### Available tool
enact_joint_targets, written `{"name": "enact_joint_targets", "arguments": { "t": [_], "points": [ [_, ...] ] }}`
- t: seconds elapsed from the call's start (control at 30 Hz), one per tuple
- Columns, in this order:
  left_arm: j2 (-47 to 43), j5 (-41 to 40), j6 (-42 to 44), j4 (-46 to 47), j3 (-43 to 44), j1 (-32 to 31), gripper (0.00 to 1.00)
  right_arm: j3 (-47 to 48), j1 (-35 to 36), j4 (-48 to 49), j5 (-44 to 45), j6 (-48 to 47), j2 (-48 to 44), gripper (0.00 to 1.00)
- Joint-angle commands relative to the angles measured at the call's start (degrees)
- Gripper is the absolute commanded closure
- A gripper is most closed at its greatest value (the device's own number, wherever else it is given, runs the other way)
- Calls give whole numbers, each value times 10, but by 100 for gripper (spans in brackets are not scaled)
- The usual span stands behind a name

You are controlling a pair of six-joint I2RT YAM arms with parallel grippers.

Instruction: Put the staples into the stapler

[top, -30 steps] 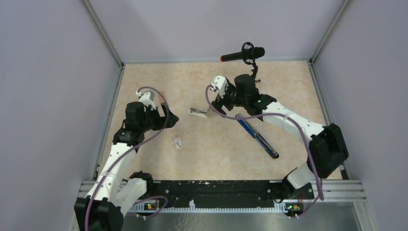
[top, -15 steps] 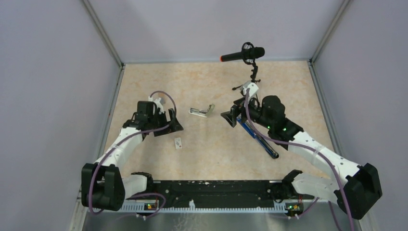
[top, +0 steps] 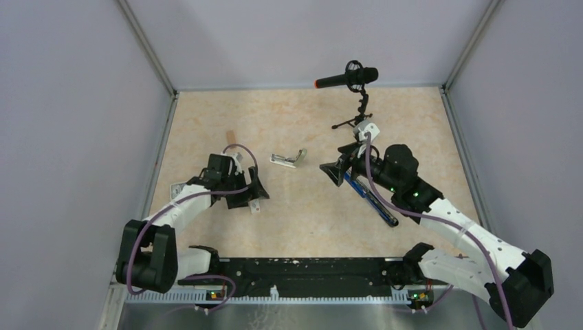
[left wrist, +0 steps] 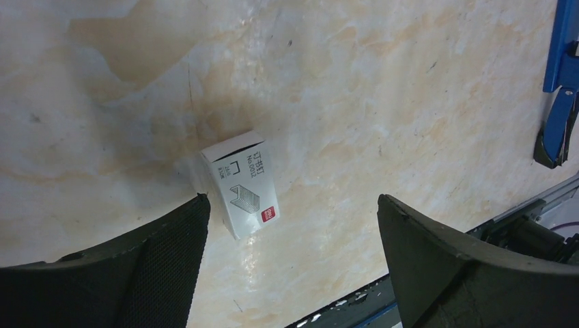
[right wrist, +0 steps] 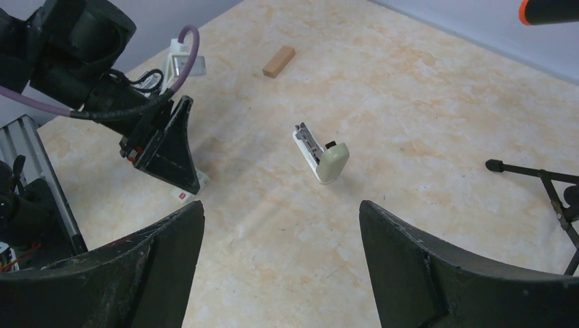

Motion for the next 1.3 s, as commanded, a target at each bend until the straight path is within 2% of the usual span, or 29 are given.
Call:
{"name": "enact_joint_targets", "arguments": {
  "t": [0.0, 0.1, 0.3, 0.43, 0.53, 0.63, 0.7, 0.77, 0.93, 1.03, 1.1, 1.27],
  "points": [
    [3, -3, -51, 47, -28, -10, 4, -5, 4, 6, 1, -11, -27, 18],
    [7, -4, -57, 52, -30, -18, 3, -10, 4, 6, 1, -14, -38, 18],
    [-15, 47, -117, 133, -65, -25, 4, -9, 4, 2, 2, -17, -43, 18],
    [-29, 47, -171, 162, -80, -68, 5, -5, 4, -8, 7, -21, -48, 18],
    [-36, 53, -219, 226, -102, -103, 5, -5, 4, -7, 11, -22, -50, 18],
    [-27, 58, -228, 269, -99, -120, 8, -8, 4, -1, 12, 5, -46, 18],
    [-19, 61, -199, 240, -72, -121, 9, -12, 4, -1, 10, 41, -41, 19],
    [-24, 38, -154, 165, -34, -120, 9, -16, 4, -4, 5, 89, -34, 21],
    [-70, -139, -80, 13, 36, -120, 11, -58, 5, 26, -10, 214, -26, 31],
    [-74, -205, -64, 13, 31, -113, 17, -84, 8, 58, -22, 255, -16, 33],
    [-52, -204, -55, 10, 32, -97, 23, -85, 11, 53, -21, 258, -3, 33],
    [-6, -186, -47, 13, 28, -89, 31, -75, 16, 27, -15, 254, 16, 32]
  ]
}}
